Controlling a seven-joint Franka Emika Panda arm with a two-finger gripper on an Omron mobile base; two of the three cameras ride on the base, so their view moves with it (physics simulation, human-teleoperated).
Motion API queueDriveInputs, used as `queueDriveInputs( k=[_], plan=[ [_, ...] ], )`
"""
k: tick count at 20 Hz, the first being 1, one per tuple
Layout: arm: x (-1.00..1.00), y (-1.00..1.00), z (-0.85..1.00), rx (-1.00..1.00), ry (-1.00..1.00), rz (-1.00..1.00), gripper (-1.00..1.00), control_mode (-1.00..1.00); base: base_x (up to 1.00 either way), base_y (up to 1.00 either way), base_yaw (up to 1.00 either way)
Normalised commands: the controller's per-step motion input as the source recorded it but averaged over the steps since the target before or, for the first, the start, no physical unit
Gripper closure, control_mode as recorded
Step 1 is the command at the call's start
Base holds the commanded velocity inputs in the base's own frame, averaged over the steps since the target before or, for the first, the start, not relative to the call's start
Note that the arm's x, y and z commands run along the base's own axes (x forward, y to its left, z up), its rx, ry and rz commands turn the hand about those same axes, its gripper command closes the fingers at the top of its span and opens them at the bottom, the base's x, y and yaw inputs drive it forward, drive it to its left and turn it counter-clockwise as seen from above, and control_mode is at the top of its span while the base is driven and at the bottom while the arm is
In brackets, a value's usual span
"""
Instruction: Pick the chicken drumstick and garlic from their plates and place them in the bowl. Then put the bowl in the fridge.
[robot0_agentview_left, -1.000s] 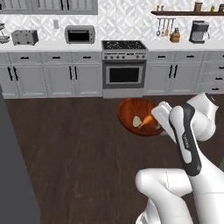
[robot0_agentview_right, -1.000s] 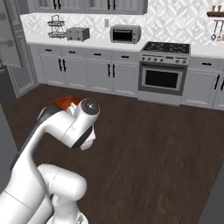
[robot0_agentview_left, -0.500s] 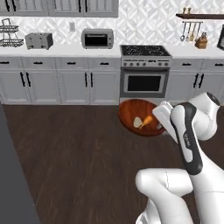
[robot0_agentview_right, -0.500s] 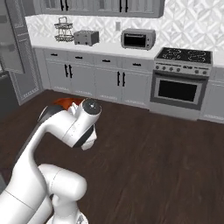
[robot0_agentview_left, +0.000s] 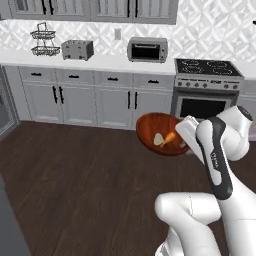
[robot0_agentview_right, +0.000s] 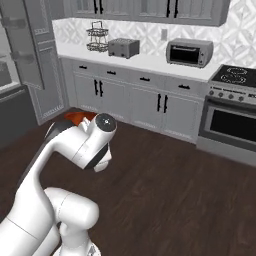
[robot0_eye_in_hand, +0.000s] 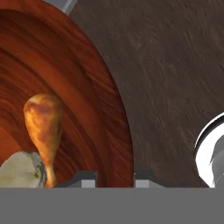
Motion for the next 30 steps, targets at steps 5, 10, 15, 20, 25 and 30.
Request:
queueDriveInputs(
  k=[5,10,15,20,25,30],
  plan=[
    [0.00,0.00,0.00,0.00,0.00,0.00,1.00,1.00,1.00,0.17,0.33],
    [0.00,0.00,0.00,0.00,0.00,0.00,1.00,1.00,1.00,0.05,0.40],
    [0.00,0.00,0.00,0.00,0.00,0.00,1.00,1.00,1.00,0.02,0.39],
    [0.00,0.00,0.00,0.00,0.00,0.00,1.00,1.00,1.00,0.00,0.53],
    [0.00,0.00,0.00,0.00,0.00,0.00,1.00,1.00,1.00,0.00,0.61],
    [0.00,0.00,0.00,0.00,0.00,0.00,1.00,1.00,1.00,-0.11,0.50]
  ],
)
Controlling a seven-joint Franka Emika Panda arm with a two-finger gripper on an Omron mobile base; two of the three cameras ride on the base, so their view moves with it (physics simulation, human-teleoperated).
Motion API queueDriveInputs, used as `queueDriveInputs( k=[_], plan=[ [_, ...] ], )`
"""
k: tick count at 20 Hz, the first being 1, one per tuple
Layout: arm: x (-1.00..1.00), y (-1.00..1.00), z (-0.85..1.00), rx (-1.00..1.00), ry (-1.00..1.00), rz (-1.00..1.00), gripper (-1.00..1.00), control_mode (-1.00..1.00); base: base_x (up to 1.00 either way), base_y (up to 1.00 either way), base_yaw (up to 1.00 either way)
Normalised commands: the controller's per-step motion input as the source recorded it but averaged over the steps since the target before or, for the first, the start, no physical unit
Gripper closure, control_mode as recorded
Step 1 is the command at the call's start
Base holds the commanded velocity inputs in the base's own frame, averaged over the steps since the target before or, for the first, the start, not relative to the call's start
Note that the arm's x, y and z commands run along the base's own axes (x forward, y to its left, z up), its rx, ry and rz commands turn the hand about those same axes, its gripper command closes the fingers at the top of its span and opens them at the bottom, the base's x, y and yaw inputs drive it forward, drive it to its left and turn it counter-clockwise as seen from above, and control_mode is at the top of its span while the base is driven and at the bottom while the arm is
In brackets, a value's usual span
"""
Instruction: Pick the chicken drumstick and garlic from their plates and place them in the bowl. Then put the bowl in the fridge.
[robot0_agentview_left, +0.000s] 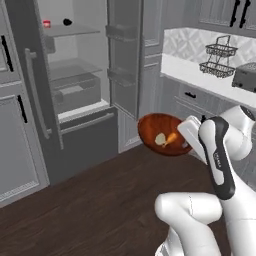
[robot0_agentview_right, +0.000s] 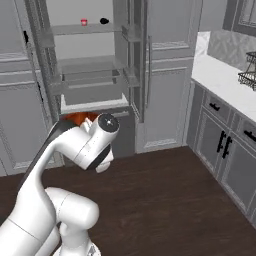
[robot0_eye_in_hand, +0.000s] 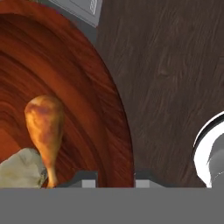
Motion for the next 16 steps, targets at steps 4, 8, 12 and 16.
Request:
queueDriveInputs(
  k=[4,8,12,16],
  plan=[
    [0.00,0.00,0.00,0.00,0.00,0.00,1.00,1.00,1.00,-0.54,0.33],
    [0.00,0.00,0.00,0.00,0.00,0.00,1.00,1.00,1.00,-0.41,0.36],
    [0.00,0.00,0.00,0.00,0.00,0.00,1.00,1.00,1.00,-0.05,0.55],
    [0.00,0.00,0.00,0.00,0.00,0.00,1.00,1.00,1.00,-0.41,0.42]
  ],
)
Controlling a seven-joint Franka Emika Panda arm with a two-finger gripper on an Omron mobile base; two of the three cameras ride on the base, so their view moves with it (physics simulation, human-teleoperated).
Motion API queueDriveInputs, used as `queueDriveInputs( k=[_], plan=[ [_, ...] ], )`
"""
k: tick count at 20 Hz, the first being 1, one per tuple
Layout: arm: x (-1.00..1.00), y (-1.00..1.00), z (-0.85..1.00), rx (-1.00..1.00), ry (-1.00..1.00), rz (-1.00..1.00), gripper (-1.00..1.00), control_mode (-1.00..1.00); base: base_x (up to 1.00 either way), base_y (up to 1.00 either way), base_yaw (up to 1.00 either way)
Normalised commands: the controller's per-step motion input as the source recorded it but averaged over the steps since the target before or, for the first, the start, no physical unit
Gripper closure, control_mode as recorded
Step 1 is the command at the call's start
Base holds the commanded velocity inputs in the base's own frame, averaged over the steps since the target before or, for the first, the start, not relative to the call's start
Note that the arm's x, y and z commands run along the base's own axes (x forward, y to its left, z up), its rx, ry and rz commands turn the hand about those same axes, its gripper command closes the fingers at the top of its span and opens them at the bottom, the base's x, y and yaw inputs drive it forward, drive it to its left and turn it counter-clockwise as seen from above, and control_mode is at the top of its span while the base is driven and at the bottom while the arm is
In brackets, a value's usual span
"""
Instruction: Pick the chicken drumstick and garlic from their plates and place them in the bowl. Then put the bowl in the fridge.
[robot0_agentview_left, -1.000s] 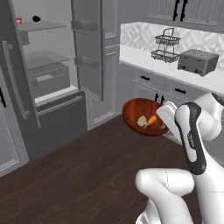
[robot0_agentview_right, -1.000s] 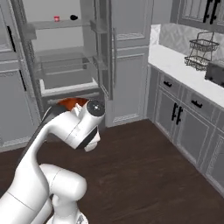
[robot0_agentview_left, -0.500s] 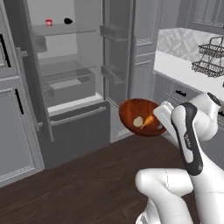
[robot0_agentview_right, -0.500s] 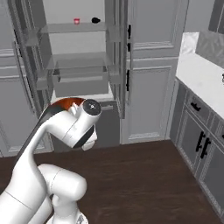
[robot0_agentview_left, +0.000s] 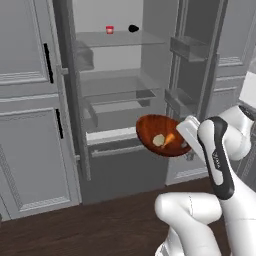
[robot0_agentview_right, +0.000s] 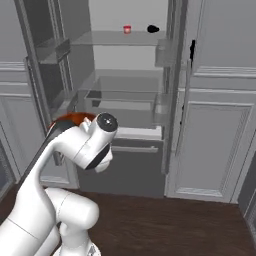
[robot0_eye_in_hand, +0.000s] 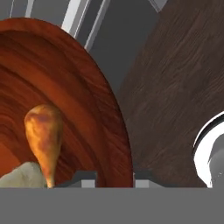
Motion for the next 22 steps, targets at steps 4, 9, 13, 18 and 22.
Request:
queueDriveInputs(
  k=[4,9,13,18,22],
  plan=[
    [0.00,0.00,0.00,0.00,0.00,0.00,1.00,1.00,0.97,-0.70,0.25],
    [0.00,0.00,0.00,0.00,0.00,0.00,1.00,1.00,0.97,-0.34,0.16],
    [0.00,0.00,0.00,0.00,0.00,0.00,1.00,1.00,1.00,0.38,0.17],
    [0.00,0.00,0.00,0.00,0.00,0.00,1.00,1.00,0.75,0.02,0.04],
    [0.00,0.00,0.00,0.00,0.00,0.00,1.00,1.00,0.12,0.54,0.00]
  ],
)
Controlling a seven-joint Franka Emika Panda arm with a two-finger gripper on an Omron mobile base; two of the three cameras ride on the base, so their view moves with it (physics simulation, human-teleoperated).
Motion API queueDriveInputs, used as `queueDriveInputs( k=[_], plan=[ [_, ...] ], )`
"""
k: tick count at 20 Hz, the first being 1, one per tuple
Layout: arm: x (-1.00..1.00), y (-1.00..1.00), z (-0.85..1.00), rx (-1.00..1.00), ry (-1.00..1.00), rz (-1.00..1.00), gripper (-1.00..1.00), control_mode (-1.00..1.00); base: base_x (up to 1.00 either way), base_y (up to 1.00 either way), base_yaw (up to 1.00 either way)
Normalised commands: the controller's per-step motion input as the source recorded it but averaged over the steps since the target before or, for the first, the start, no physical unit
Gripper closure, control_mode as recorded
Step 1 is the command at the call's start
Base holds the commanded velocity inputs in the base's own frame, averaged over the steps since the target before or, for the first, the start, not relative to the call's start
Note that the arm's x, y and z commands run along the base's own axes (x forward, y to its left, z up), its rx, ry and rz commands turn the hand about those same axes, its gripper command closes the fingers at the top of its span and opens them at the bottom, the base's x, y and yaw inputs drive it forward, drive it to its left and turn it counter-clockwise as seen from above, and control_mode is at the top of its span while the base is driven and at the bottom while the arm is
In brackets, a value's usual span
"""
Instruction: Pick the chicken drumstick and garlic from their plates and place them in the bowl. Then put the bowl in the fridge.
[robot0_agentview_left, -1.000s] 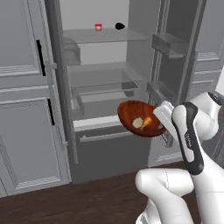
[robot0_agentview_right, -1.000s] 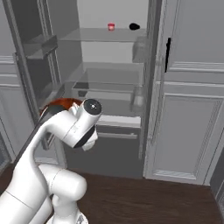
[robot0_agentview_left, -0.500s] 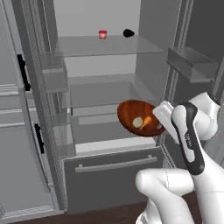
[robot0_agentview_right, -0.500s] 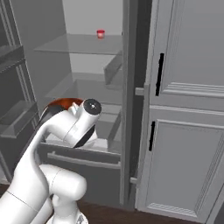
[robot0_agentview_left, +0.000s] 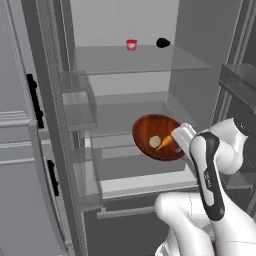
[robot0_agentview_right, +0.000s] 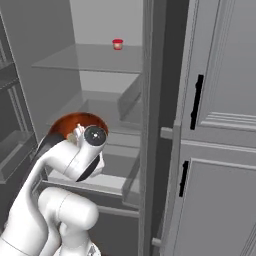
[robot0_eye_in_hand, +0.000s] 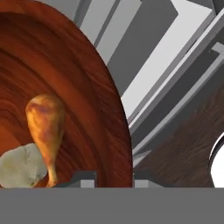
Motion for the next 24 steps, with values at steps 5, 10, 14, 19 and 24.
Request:
queueDriveInputs(
  k=[5,10,14,19,24],
  plan=[
    [0.00,0.00,0.00,0.00,0.00,0.00,1.00,1.00,0.04,0.10,0.00],
    [0.00,0.00,0.00,0.00,0.00,0.00,1.00,1.00,0.58,0.00,0.00],
    [0.00,0.00,0.00,0.00,0.00,0.00,1.00,1.00,0.73,0.07,-0.05],
    [0.26,0.09,-0.02,-0.01,-0.02,-0.02,1.00,-1.00,0.23,0.06,-0.01],
    [0.90,0.18,-0.31,-0.02,0.00,-0.06,1.00,-1.00,0.00,0.00,0.00]
  ],
)
